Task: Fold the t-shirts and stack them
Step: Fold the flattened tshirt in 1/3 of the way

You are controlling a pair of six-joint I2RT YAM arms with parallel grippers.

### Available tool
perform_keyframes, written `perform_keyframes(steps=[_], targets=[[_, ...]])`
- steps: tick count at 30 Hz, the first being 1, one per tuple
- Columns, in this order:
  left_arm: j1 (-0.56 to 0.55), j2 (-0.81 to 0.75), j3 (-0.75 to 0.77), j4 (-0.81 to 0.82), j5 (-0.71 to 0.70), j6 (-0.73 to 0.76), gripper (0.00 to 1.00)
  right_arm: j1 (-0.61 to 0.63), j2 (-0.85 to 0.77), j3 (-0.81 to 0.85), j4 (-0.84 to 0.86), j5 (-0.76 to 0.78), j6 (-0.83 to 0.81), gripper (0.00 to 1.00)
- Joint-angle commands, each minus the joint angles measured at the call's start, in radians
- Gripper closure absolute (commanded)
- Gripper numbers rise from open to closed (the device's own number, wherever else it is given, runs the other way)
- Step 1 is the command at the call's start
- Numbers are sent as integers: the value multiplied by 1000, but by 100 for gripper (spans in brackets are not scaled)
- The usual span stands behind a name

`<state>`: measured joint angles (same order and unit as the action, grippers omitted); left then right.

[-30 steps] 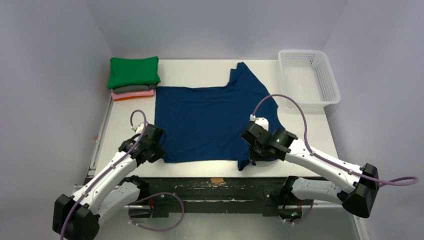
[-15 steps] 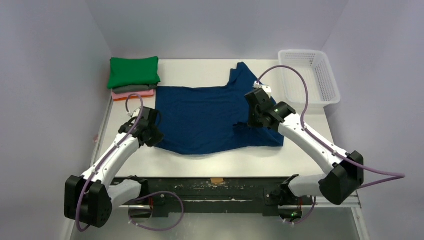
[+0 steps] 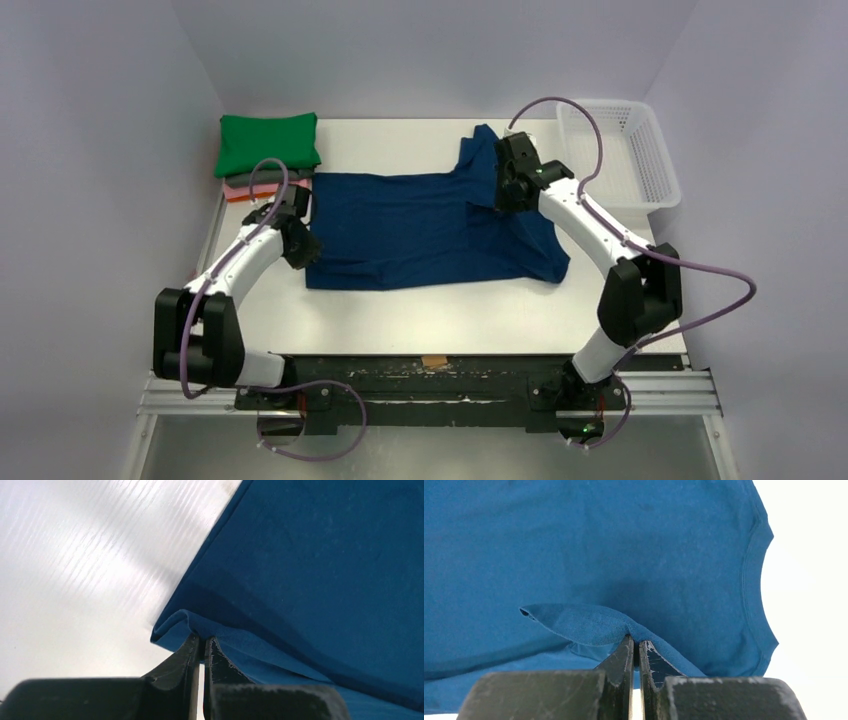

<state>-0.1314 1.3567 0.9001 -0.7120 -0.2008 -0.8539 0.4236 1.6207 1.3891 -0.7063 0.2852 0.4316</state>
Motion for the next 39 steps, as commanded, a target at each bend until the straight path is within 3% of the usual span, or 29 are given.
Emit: perform_keyframes(steps=[1,7,9,10,12,15,17,18,23,25,28,39], targets=[[25,97,92,31,3,42,100,-39,77,113,62,-20,-97,100],[48,233,198,20,4,50,100,-83,285,301,76,-87,-303,100],[53,255,219,18,0,47,96,-101,377,387,74,-113,-394,100],[55,263,228,16,-1,47,89,-107,428,437,76,-127,-438,100],[60,276,247,6,0,50,66,-115,528,563,32,-117,-482,76],[61,269,276,-29,-21,57,29,-115,588,672,-3,-70,-452,55],[61,246,281,-49,-32,56,10,-115,524,611,42,-81,-410,11],[61,228,277,-51,-24,56,8,-115,467,541,75,-88,-379,4],[28,152,211,33,117,81,0,-114,220,117,144,-263,-197,2],[-9,153,192,84,186,87,0,-114,194,25,178,-393,-165,1],[-59,194,187,147,261,83,0,-108,207,-65,206,-467,-122,1],[-122,444,214,184,337,79,0,-81,198,-272,254,-380,-27,1]])
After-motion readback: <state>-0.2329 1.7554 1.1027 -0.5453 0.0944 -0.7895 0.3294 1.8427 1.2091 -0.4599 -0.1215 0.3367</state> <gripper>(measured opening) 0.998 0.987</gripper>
